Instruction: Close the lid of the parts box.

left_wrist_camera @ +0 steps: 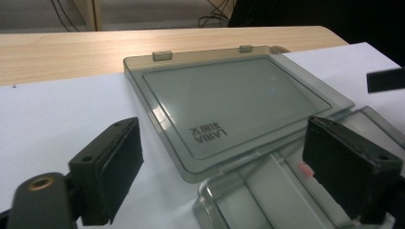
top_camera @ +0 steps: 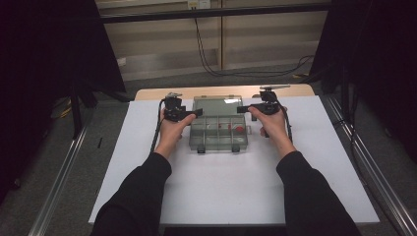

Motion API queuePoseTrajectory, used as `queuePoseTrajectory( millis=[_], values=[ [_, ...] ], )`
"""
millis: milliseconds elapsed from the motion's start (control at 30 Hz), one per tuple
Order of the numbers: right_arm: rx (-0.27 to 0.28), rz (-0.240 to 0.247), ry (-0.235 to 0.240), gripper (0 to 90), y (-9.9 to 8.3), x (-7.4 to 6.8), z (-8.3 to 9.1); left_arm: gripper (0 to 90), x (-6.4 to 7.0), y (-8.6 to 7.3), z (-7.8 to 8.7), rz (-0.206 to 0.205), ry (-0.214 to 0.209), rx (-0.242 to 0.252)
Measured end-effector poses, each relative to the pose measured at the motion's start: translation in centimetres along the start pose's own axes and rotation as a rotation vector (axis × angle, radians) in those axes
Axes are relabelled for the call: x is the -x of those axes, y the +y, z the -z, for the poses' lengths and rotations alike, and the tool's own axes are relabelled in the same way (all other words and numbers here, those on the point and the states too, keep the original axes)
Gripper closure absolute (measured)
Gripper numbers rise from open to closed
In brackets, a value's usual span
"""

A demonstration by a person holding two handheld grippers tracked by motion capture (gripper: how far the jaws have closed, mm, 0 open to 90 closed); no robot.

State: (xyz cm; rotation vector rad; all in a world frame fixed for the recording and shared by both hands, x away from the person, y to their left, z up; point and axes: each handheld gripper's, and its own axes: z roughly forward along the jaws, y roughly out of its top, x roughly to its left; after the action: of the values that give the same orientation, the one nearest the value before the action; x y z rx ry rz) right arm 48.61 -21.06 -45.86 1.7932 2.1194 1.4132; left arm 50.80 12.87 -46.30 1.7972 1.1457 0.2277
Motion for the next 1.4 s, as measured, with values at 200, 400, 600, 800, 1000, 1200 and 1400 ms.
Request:
queuePoseTrajectory(
  millis=[200, 400, 600, 800, 1000, 1200, 1400],
  values=[
    [0.001, -0.043, -0.072, 26.3, 0.1, -0.1, -1.4, 20.7, -0.3, 0.5, -1.2, 0.003, 0.028, -0.032],
    [-0.039, -0.049, -0.103, 30.6, -0.1, 0.2, -2.8, 26.3, -0.8, 0.3, -2.0, 0.04, 0.026, -0.047],
    [-0.03, -0.097, -0.047, 33.2, -0.4, 0.4, -3.8, 32.5, -0.8, -0.1, -2.9, 0.069, 0.026, -0.071],
    [-0.035, -0.103, -0.06, 37.2, -0.2, 0.5, -4.0, 39.1, -1.6, -0.7, -3.5, 0.152, 0.013, -0.091],
    [-0.031, -0.125, -0.072, 51.5, -0.3, 0.8, -4.1, 43.5, -1.8, -0.7, -3.5, 0.18, -0.015, -0.092],
    [-0.012, -0.088, -0.051, 60.4, -0.2, 0.9, -3.6, 50.9, -1.6, -0.4, -3.0, 0.176, -0.016, -0.053],
    [0.045, -0.066, -0.031, 71.7, -0.4, 0.7, -2.3, 64.7, -1.6, 0.2, -1.7, 0.133, -0.019, -0.02]
  ],
)
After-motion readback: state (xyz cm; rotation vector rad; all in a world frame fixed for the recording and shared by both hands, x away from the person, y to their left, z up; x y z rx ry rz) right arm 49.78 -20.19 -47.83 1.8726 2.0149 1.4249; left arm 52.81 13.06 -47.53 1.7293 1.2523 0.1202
